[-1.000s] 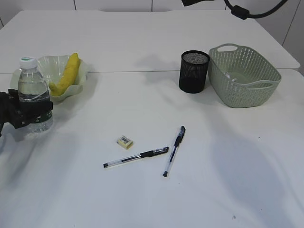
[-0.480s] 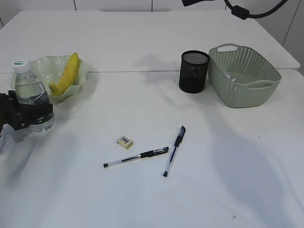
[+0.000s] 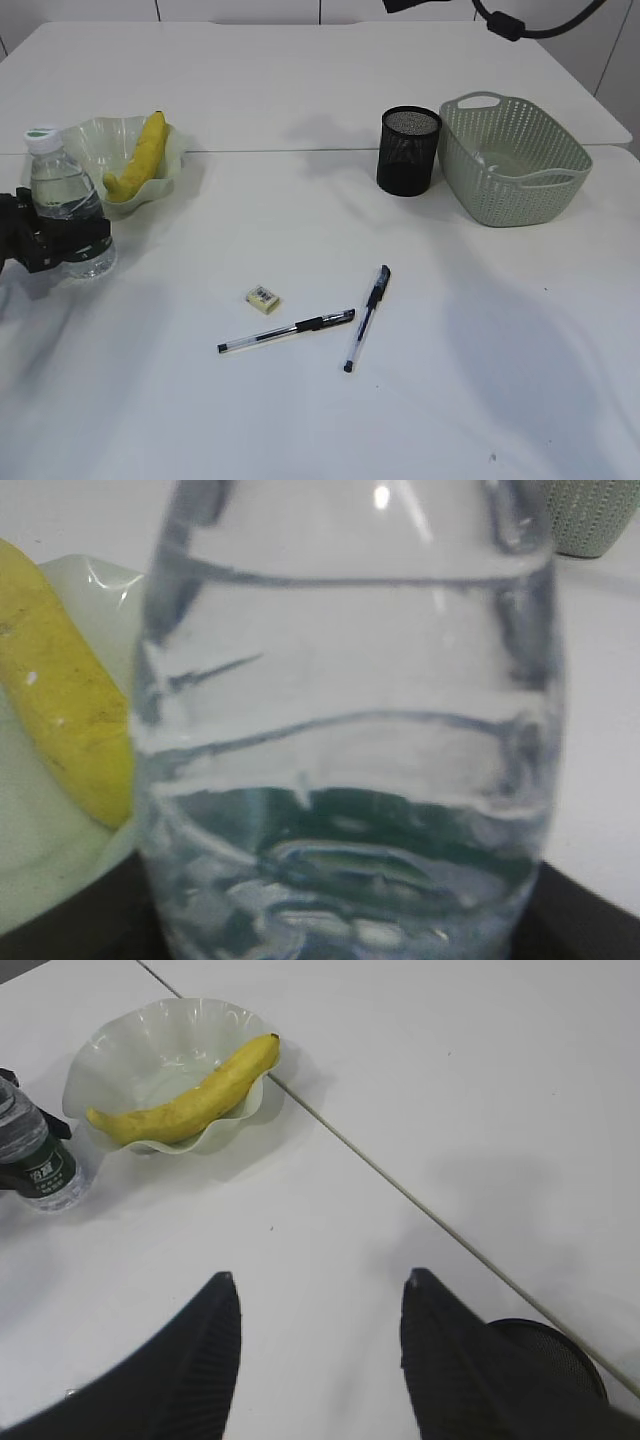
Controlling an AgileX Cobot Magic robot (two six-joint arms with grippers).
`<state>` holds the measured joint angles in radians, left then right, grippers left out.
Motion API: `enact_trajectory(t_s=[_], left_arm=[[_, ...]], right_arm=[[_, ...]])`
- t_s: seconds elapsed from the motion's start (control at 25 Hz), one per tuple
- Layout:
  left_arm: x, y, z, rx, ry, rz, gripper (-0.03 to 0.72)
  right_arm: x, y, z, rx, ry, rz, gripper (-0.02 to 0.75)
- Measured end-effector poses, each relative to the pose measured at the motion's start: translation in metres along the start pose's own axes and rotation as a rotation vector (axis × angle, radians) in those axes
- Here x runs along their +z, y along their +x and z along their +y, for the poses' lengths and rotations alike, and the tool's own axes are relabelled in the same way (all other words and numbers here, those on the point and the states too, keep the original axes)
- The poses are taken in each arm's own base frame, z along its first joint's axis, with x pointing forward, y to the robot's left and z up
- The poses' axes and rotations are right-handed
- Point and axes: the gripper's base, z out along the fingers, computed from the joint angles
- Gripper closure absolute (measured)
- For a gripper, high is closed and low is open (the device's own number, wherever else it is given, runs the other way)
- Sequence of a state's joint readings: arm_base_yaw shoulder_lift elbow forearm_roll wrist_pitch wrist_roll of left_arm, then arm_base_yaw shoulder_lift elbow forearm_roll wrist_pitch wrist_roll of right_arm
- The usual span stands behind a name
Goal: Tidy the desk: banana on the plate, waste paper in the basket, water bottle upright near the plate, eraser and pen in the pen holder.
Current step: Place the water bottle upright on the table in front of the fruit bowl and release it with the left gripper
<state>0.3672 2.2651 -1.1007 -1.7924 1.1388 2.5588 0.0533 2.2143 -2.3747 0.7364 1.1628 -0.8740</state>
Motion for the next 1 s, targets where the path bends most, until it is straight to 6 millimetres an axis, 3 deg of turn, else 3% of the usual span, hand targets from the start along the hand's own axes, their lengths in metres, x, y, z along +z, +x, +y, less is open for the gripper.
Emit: enact_trajectory(t_s=[1.0], left_arm=[[-0.0002,-0.0067,-0.0017,-0.044,-0.003,0.009,0.185]], right_arm=[[0.0000,-0.0001,-0.0001,0.000,0.001,-0.001,0.349]])
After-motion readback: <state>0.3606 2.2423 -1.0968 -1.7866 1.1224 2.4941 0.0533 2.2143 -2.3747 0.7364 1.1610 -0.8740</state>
